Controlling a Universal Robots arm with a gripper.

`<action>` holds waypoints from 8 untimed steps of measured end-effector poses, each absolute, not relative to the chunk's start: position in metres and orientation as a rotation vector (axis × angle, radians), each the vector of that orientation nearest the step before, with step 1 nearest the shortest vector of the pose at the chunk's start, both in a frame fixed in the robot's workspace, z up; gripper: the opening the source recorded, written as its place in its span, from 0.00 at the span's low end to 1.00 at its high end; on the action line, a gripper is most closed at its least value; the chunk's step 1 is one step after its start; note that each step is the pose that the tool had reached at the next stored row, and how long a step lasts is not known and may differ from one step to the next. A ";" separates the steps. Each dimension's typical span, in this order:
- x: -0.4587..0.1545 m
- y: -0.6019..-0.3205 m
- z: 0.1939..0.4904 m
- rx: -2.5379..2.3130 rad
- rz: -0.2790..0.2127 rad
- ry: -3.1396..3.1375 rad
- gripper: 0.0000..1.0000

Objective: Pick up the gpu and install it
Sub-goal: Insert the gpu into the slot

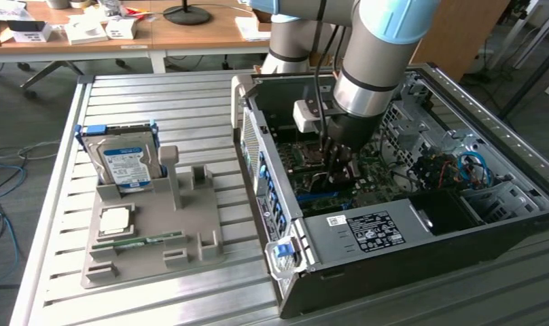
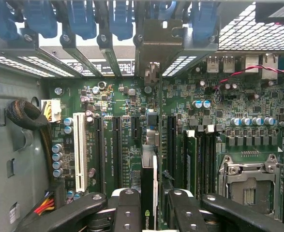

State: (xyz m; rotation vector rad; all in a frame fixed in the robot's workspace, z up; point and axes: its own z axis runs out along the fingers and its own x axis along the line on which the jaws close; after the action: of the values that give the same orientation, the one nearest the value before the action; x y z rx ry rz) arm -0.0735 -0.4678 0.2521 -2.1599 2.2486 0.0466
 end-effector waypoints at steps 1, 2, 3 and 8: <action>-0.073 -0.468 0.252 -2.160 0.047 2.249 0.26; -0.074 -0.468 0.252 -2.160 0.047 2.249 0.26; -0.074 -0.468 0.252 -2.160 0.047 2.249 0.26; -0.074 -0.468 0.252 -2.160 0.047 2.249 0.26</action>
State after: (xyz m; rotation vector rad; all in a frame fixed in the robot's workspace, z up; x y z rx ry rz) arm -0.0735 -0.4678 0.2517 -2.1597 2.2486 0.0469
